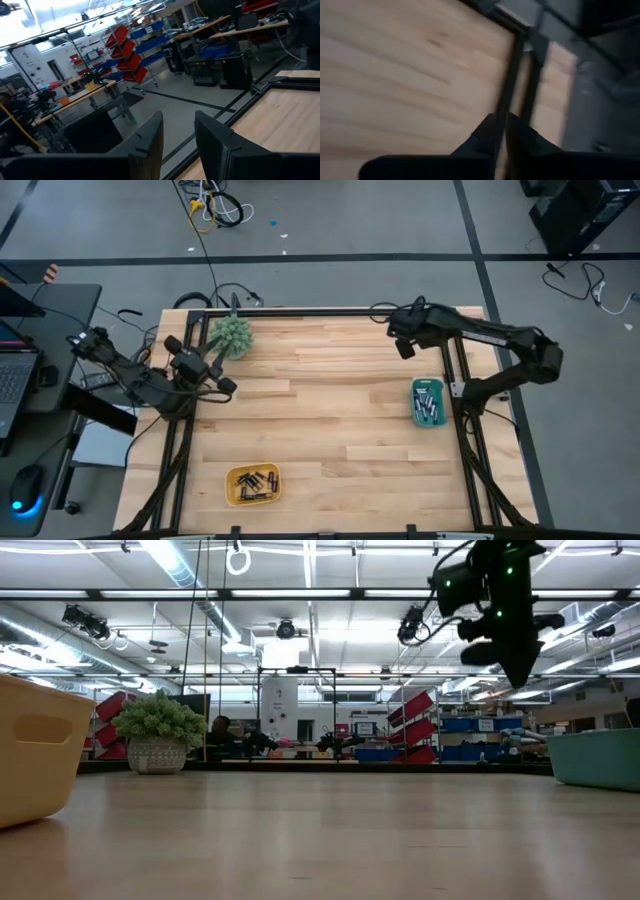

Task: Sort batteries
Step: Put the black battery into the yellow bin

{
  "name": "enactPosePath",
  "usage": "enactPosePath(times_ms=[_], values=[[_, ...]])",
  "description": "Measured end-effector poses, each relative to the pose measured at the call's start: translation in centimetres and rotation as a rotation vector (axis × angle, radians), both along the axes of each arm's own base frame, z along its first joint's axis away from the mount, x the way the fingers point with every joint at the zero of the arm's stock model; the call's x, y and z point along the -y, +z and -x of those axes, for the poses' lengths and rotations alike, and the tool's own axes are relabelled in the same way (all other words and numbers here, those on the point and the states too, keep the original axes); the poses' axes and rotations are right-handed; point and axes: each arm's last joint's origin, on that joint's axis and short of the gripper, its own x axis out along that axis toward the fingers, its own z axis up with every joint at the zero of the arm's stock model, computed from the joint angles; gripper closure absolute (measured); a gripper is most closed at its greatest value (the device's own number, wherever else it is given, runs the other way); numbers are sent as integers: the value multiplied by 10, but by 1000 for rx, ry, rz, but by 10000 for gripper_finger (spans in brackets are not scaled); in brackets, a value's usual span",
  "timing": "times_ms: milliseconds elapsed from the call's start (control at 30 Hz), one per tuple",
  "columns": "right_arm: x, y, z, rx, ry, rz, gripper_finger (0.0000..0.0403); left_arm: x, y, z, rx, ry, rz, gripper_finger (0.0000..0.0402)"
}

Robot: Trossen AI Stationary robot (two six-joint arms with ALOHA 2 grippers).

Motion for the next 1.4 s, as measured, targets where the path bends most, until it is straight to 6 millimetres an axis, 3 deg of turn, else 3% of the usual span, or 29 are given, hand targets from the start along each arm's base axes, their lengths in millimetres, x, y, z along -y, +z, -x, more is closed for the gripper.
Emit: enactPosePath(times_ms=[133, 300, 700, 867, 1133, 1400], values=[[5, -11, -6, -95, -23, 28, 396, -2, -1, -1, -8, 12, -5, 293], [10, -27, -9, -132, -49, 7, 397, -5, -1, -2, -9, 33, -6, 293], [0, -88, 24, 6, -266, -101, 402, -13, -1, -4, -15, 94, -9, 293], [-9, -108, 40, -29, -369, -110, 402, -15, -1, -5, -13, 102, -7, 293], [-18, -127, 58, -67, -489, -114, 402, -17, -1, -6, -13, 121, -7, 293], [-15, -138, 63, -18, -508, -123, 402, -17, -2, -6, -26, 121, -14, 293]])
